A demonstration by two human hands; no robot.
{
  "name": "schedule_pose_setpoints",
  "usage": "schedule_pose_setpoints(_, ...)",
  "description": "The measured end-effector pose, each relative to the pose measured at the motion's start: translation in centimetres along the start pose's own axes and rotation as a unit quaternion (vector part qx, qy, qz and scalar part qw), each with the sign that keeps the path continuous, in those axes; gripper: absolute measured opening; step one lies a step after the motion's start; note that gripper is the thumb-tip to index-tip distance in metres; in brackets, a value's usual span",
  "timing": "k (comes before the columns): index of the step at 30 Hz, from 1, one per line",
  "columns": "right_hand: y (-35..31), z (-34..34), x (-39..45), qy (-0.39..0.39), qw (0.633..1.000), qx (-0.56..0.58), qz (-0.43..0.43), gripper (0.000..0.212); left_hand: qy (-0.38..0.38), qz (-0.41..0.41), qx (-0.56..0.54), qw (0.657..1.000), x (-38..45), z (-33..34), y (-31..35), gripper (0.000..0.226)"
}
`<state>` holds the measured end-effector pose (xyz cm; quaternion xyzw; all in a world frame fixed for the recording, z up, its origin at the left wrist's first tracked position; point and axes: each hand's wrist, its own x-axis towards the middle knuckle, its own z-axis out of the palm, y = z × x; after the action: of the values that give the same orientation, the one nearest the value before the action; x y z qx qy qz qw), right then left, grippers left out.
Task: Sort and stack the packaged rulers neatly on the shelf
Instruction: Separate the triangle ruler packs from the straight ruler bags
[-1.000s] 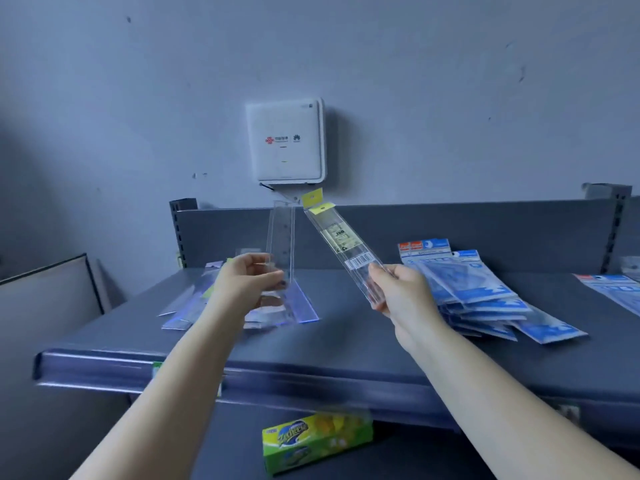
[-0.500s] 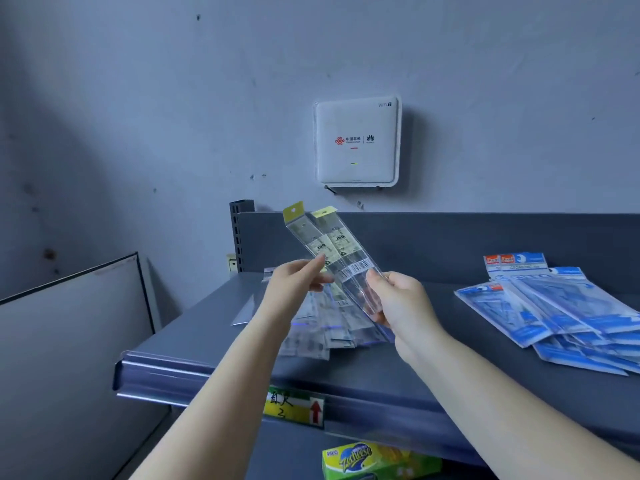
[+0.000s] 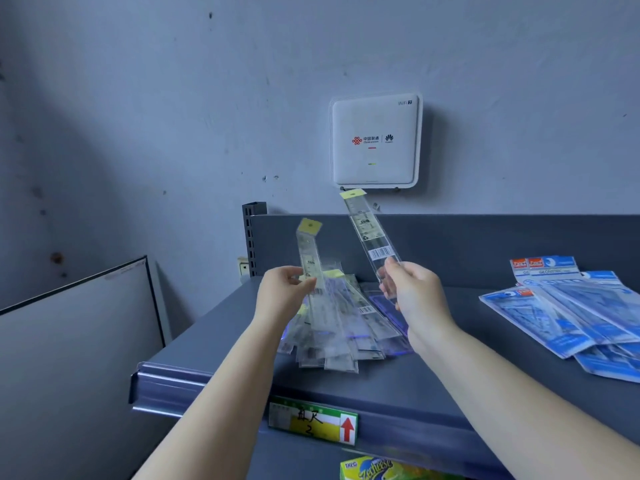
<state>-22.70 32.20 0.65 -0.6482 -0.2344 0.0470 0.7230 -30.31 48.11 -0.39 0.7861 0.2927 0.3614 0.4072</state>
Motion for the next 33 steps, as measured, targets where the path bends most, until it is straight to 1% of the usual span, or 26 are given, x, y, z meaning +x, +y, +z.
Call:
schedule_pose_setpoints(2, 0.2, 0.5, 0.7, -0.018, 0.999, -0.029, 0.011, 0.035, -0.018, 0.006, 0.063, 0.998, 0.2, 0.2, -0.4, 0.046)
schedule_pose_setpoints(4, 0.3, 0.7, 1.4, -0.069, 0.993, -0.092, 0.036, 0.045, -0.025, 0.002, 0.105, 0.994, 0.2, 0.2, -0.5, 0.041)
schedule_pose_setpoints(5, 0.4, 0.5, 1.6, -0.101, 0.983, -0.145, 0.041, 0.045, -0.024, 0.001, 0.111, 0.994, 0.2, 0.1, -0.4, 0.037)
schedule_pose_setpoints(6, 0.4, 0.3, 1.6, -0.126, 0.970, -0.204, 0.035, 0.038, -0.023, 0.001, 0.115, 0.993, 0.1, 0.1, -0.2, 0.034)
schedule_pose_setpoints(8, 0.6, -0.7, 1.9, -0.122, 0.950, -0.288, -0.004, 0.022, -0.014, 0.011, 0.140, 0.990, -0.5, 0.1, 0.4, 0.032)
schedule_pose_setpoints(10, 0.3, -2.2, 1.7, -0.094, 0.941, -0.321, -0.051, 0.028, -0.001, 0.042, 0.194, 0.980, -1.4, 0.5, 1.3, 0.031)
schedule_pose_setpoints(11, 0.1, -3.1, 1.6, -0.082, 0.931, -0.346, -0.085, 0.026, 0.004, 0.063, 0.223, 0.973, -2.0, 1.0, 2.0, 0.030)
schedule_pose_setpoints(12, -0.1, -4.1, 1.4, -0.077, 0.907, -0.395, -0.129, 0.024, 0.006, 0.087, 0.247, 0.965, -2.6, 1.5, 2.9, 0.030)
schedule_pose_setpoints(13, -0.2, -5.2, 1.2, -0.075, 0.869, -0.459, -0.170, 0.023, 0.007, 0.111, 0.268, 0.957, -3.4, 2.3, 3.8, 0.029)
schedule_pose_setpoints(14, -0.3, -6.5, 1.1, -0.071, 0.824, -0.522, -0.209, 0.023, 0.008, 0.133, 0.289, 0.948, -4.1, 3.2, 4.8, 0.029)
schedule_pose_setpoints(15, -0.5, -7.9, 0.9, -0.066, 0.781, -0.572, -0.241, 0.024, 0.009, 0.155, 0.311, 0.938, -4.8, 4.3, 5.8, 0.028)
schedule_pose_setpoints(16, -0.6, -9.3, 0.7, -0.061, 0.747, -0.607, -0.263, 0.025, 0.012, 0.176, 0.332, 0.927, -5.6, 5.4, 6.8, 0.029)
schedule_pose_setpoints(18, -0.9, -12.6, 0.4, -0.056, 0.705, -0.647, -0.287, 0.026, 0.011, 0.209, 0.363, 0.908, -7.2, 7.9, 8.7, 0.030)
schedule_pose_setpoints(20, -1.1, -16.3, 0.3, -0.058, 0.679, -0.673, -0.287, 0.026, -0.002, 0.234, 0.381, 0.895, -9.0, 10.6, 10.5, 0.032)
schedule_pose_setpoints(23, -1.6, -22.9, 0.1, -0.048, 0.659, -0.701, -0.267, 0.025, -0.023, 0.262, 0.395, 0.880, -11.9, 15.1, 13.2, 0.031)
schedule_pose_setpoints(27, -2.1, -31.4, -0.4, -0.028, 0.655, -0.715, -0.243, 0.030, -0.032, 0.296, 0.380, 0.876, -15.8, 21.2, 16.9, 0.030)
schedule_pose_setpoints(33, -1.0, -42.7, -1.2, 0.001, 0.706, -0.686, -0.178, 0.031, -0.088, 0.340, 0.318, 0.881, -22.4, 30.2, 22.3, 0.033)
